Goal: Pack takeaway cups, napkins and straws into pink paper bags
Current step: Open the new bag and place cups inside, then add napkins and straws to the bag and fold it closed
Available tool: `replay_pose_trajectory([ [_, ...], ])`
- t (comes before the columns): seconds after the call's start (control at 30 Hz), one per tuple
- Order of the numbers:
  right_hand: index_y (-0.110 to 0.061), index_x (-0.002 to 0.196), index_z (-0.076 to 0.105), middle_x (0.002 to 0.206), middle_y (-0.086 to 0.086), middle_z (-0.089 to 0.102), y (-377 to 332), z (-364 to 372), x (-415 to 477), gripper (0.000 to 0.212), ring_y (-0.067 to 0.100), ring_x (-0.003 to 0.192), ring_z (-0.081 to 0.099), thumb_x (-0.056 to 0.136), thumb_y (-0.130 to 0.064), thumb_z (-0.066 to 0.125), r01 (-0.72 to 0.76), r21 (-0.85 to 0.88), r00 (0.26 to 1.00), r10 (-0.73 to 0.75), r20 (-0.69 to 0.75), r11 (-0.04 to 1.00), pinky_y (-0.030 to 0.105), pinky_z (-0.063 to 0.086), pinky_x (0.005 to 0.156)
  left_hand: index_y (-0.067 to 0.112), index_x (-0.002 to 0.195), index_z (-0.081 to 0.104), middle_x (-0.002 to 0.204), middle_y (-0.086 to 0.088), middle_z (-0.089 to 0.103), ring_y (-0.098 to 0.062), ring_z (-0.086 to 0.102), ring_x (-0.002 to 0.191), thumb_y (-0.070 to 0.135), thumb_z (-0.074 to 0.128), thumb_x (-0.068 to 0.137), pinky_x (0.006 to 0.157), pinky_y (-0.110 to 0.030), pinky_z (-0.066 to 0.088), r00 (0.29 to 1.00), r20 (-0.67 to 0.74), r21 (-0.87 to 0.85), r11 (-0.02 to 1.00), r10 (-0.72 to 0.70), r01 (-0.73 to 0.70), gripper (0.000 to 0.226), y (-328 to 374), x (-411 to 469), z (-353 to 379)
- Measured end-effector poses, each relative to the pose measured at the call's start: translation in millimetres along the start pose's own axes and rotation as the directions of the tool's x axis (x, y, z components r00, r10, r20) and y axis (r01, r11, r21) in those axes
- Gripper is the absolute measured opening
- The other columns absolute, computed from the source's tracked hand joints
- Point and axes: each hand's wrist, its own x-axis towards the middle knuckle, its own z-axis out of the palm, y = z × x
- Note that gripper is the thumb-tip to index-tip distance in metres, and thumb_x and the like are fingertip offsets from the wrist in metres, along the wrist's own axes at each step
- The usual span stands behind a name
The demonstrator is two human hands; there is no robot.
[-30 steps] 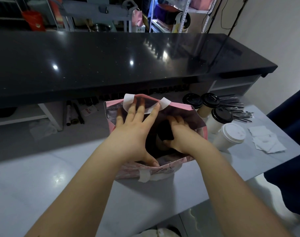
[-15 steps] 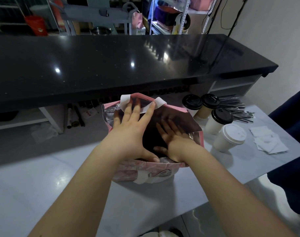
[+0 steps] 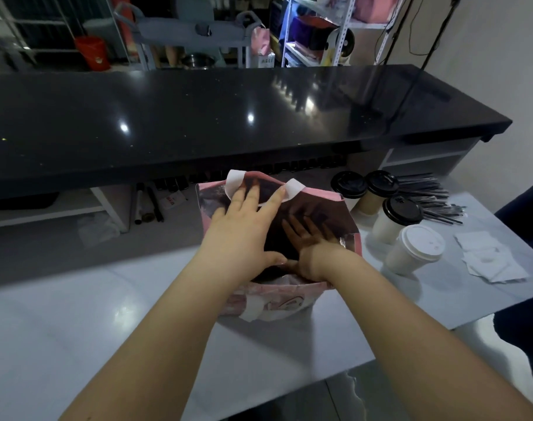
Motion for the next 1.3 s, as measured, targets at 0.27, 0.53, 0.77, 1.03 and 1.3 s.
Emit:
replay_pose_trajectory([
  [0.27,-0.028,0.126,0.056,0.121,-0.004,0.06,20,-61,-85,0.035,0.02,0.111,0.055,0.093,-0.039,0.056,0.295,0.115,0.86,-0.211,-0.465,0.949,0.041,0.049,0.088,0.029,0.147,0.035,0.145,-0.001,0.041,-0.026,0.032,0.134,0.049,0.06,0.088,0.103,-0.046,0.033,0.95,-0.269,0.067,0.981,-0.158,0.182,0.067,50,-14,-32],
  [0.53,-0.027,0.132,0.055,0.129,-0.006,0.058,139,-23,-180,0.041,0.016,0.123,0.045,0.092,-0.035,0.06,0.241,0.192,0.795,-0.08,-0.602,0.951,0.037,0.041,0.099,0.031,0.141,0.045,0.137,0.003,0.049,-0.024,0.04,0.127,0.043,0.057,0.091,0.101,-0.044,0.036,0.956,-0.287,0.042,0.997,-0.055,0.07,0.053,176,10,-10],
  [0.77,-0.029,0.13,0.056,0.13,-0.011,0.058,265,59,-250,0.039,0.011,0.123,0.043,0.092,-0.036,0.061,0.098,0.331,0.805,0.121,-0.58,0.939,0.029,0.038,0.099,0.032,0.138,0.048,0.137,0.002,0.048,-0.024,0.039,0.127,0.041,0.055,0.091,0.099,-0.044,0.034,0.987,-0.126,0.037,0.995,0.095,-0.091,0.048,320,29,68],
  [1.03,-0.028,0.13,0.057,0.129,-0.011,0.056,348,159,-303,0.041,0.01,0.127,0.038,0.089,-0.031,0.063,-0.041,0.571,0.827,0.348,-0.442,0.82,0.032,0.035,0.106,0.033,0.14,0.046,0.15,0.001,0.037,-0.024,0.032,0.135,0.041,0.054,0.092,0.104,-0.042,0.035,0.952,0.164,-0.024,0.965,0.26,-0.259,0.05,433,32,160],
  [1.3,-0.027,0.126,0.059,0.125,-0.009,0.06,401,210,-298,0.045,0.014,0.122,0.042,0.084,-0.04,0.069,-0.175,0.663,0.826,0.475,-0.304,0.728,0.038,0.037,0.103,0.033,0.142,0.044,0.154,-0.001,0.031,-0.025,0.026,0.14,0.041,0.056,0.091,0.107,-0.044,0.032,0.895,0.334,-0.035,0.953,0.296,-0.302,0.052,454,76,214],
])
